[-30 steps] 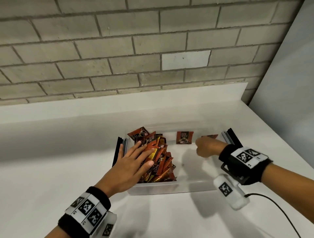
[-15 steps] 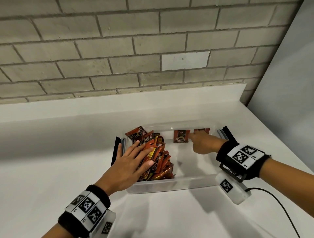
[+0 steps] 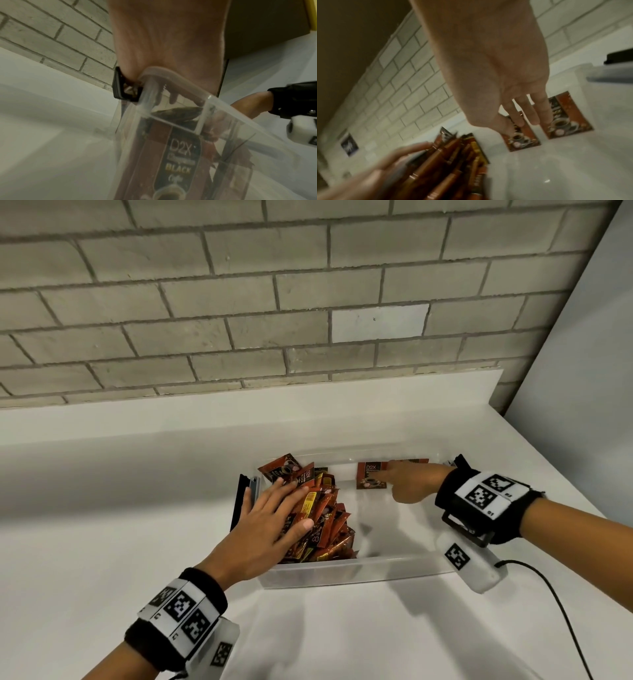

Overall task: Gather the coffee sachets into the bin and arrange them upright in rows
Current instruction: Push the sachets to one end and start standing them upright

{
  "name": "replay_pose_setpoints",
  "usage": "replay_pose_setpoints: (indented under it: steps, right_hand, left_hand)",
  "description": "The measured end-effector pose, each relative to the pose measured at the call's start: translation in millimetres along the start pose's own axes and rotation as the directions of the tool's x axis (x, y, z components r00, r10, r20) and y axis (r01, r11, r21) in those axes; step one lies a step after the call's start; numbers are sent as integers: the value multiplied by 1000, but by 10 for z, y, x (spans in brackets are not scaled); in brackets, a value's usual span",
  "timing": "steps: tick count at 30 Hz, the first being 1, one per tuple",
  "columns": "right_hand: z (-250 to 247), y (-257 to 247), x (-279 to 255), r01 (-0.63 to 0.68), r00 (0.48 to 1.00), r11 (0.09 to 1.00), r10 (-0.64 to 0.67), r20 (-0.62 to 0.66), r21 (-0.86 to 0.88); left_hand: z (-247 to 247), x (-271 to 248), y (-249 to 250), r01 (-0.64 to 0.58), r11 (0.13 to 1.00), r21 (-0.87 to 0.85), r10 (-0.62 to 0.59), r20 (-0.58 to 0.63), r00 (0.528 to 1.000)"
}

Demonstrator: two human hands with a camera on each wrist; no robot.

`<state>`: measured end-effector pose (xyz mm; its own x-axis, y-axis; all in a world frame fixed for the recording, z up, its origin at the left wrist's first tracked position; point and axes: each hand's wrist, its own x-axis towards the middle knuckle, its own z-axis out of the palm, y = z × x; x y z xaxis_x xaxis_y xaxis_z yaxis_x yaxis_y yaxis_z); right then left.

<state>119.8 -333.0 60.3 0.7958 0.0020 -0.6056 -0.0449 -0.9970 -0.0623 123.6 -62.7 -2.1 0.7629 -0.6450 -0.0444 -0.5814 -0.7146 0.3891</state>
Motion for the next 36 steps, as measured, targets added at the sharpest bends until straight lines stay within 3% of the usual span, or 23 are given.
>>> replay_pose_setpoints:
  steps: [3, 6, 8, 10, 13, 15, 18, 20, 27, 29, 31, 33, 36]
  right_hand:
    - [-7, -135, -86, 23, 993, 936, -63, 104, 350]
    - [81, -341, -160, -128, 931, 742, -138, 337, 658]
    - [123, -496, -208, -185, 872, 609, -260, 415, 771]
    - [164, -659, -266, -189, 831, 533, -361, 424, 825]
    - [272, -798, -244, -216, 826, 426, -399, 397, 878]
    - [311, -783, -243, -226, 841, 406, -377, 388, 885]
    - [252, -682, -294, -183, 874, 504, -311, 374, 844]
    - [215, -642, -301, -189, 883, 515, -283, 374, 836]
    - [234, -716, -277, -141, 905, 400, -318, 281, 906]
    - [233, -665, -272, -101, 914, 457, -308, 264, 884]
    - [227, -563, -293, 26, 940, 703, -260, 222, 711]
    - [187, -371, -288, 143, 978, 928, -187, 97, 345]
    - [105, 14, -224, 75, 993, 997, -77, -92, -25]
  left_hand:
    - [-88, 68, 45, 105, 983, -152, -120, -94, 988]
    - [-224, 245, 25, 159, 986, -42, -164, -165, 973]
    - [-274, 360, -17, 186, 981, 55, -180, -104, 978]
    - [-244, 431, -21, 216, 973, 78, -220, 47, 974]
    - [-178, 407, -26, 204, 975, 85, -214, 142, 966]
    - [-176, 358, -68, 182, 983, 37, -185, 125, 975]
    - [-174, 287, -137, 132, 991, -32, -130, 51, 990]
    - [-160, 265, -129, 117, 993, -33, -117, 6, 993]
    - [-132, 227, -34, 99, 995, 32, -97, -64, 993]
    - [-157, 199, -36, 93, 995, -28, -95, -70, 993]
    - [-226, 178, -29, 116, 988, -103, -116, 7, 993]
    - [-306, 149, -7, 110, 992, -58, -103, 103, 989]
    - [-361, 102, 16, 46, 993, 110, -67, 201, 977]
